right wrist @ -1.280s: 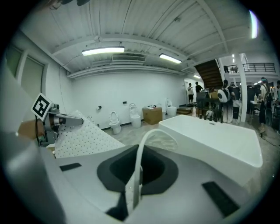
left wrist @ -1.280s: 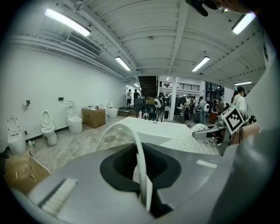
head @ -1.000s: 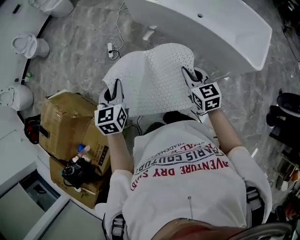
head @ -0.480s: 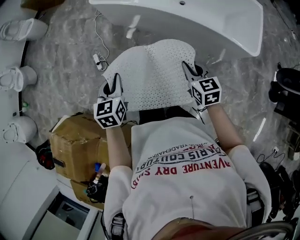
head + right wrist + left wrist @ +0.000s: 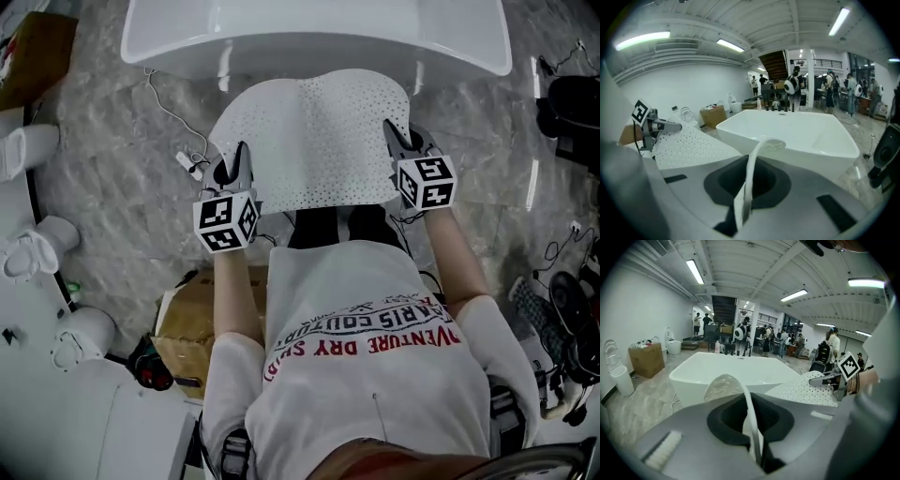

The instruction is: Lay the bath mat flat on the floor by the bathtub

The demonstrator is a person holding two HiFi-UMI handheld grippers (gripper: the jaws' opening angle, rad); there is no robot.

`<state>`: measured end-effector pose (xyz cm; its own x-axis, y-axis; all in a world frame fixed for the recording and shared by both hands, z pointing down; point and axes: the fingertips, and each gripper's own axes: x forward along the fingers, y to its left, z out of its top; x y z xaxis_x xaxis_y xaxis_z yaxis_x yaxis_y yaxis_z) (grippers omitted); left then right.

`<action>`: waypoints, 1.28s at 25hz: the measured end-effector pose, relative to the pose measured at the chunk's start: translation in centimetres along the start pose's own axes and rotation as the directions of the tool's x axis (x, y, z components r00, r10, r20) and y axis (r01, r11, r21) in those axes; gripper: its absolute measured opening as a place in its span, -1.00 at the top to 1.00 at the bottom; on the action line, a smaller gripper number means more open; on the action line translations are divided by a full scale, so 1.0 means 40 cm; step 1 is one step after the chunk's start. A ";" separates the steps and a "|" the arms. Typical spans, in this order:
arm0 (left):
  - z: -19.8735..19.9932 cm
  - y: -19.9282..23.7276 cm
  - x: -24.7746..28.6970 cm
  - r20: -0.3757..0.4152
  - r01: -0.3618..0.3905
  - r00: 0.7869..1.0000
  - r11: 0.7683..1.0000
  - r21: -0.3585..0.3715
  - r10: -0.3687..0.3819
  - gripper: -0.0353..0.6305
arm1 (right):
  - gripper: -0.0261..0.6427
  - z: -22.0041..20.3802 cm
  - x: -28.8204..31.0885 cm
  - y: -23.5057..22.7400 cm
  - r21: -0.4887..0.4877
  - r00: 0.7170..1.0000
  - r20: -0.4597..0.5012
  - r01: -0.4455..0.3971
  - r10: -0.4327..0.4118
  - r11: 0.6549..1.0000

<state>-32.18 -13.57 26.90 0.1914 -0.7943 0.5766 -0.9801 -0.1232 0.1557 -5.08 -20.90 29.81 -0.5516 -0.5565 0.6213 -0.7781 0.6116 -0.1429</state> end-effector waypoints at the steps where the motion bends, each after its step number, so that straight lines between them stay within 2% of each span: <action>1: -0.003 0.013 0.028 -0.010 0.019 1.000 1.000 0.011 -0.018 0.84 | 0.87 -0.004 0.016 -0.007 0.013 1.000 -0.002 0.020 -0.020 1.000; 4: -0.029 0.041 0.106 -0.045 0.052 0.998 0.998 0.035 -0.051 0.84 | 0.87 -0.029 0.063 -0.022 0.028 0.998 -0.014 0.061 -0.061 0.998; 7: -0.062 0.063 0.182 -0.075 0.055 0.996 0.996 0.065 -0.050 0.84 | 0.87 -0.062 0.116 -0.045 0.026 0.996 -0.036 0.082 -0.081 0.996; 13: -0.167 0.072 0.322 -0.089 0.060 0.995 0.993 0.104 -0.051 0.84 | 0.87 -0.187 0.232 -0.107 0.026 0.995 -0.054 0.081 -0.079 0.996; 18: -0.327 0.094 0.480 -0.063 0.053 0.997 0.988 0.143 -0.044 0.84 | 0.87 -0.341 0.381 -0.170 -0.031 0.996 -0.030 0.086 -0.087 0.996; 24: -0.560 0.134 0.701 -0.038 0.033 0.999 0.987 0.155 -0.028 0.84 | 0.87 -0.566 0.583 -0.255 -0.035 0.996 0.000 0.084 -0.084 0.996; 32: -0.830 0.185 0.957 -0.033 0.055 0.998 0.969 0.242 -0.049 0.84 | 0.87 -0.842 0.812 -0.354 -0.058 0.995 0.006 0.102 -0.102 0.993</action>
<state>-30.38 -25.15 76.75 0.2406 -0.7672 0.5946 -0.9515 -0.3075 -0.0117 -1.86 -28.71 77.95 -0.4715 -0.6191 0.6280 -0.8113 0.5836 -0.0339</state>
